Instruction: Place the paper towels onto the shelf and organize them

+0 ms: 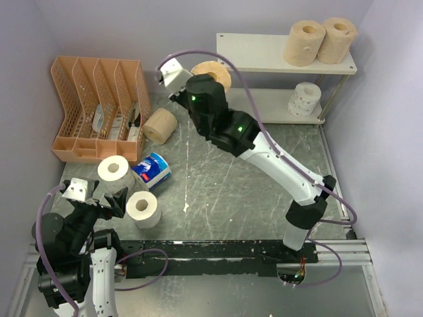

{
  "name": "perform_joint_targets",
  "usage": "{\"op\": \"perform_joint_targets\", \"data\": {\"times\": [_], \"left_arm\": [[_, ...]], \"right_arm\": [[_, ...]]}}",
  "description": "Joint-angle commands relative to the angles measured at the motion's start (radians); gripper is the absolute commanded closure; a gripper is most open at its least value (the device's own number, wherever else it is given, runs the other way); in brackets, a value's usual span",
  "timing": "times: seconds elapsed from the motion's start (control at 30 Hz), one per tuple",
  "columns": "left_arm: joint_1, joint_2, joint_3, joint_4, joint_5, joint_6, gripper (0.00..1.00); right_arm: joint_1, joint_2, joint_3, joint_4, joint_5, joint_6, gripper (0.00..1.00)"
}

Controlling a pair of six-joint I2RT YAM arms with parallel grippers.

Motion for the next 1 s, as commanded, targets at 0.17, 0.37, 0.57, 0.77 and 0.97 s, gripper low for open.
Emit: {"op": "perform_joint_targets", "data": {"times": [0.17,0.37,0.57,0.77,0.97], "left_arm": [[0.004,-0.022,0.001,0.021,0.006,0.000,0.01],[0.003,-0.021,0.001,0.021,0.007,0.001,0.01],[0.004,-0.015,0.001,0.021,0.013,0.003,0.01],[0.004,-0.021,0.000,0.021,0.002,-0.002,0.01],[0.005,0.001,0.000,0.021,0.008,0.001,0.01]], "right_arm": [[-0.014,0.027,0.111,0.311,0.401,-0.462,1.00],[-0.219,0.107,0.201,0.365,0.382,-0.399,1.00],[-0.297,0.195,0.288,0.367,0.337,-0.274,1.00],[-0.386,0.254,0.366,0.373,0.250,-0.166,1.00],[-0.464,0.312,0.369,0.364,0.234,-0.107,1.00]]}}
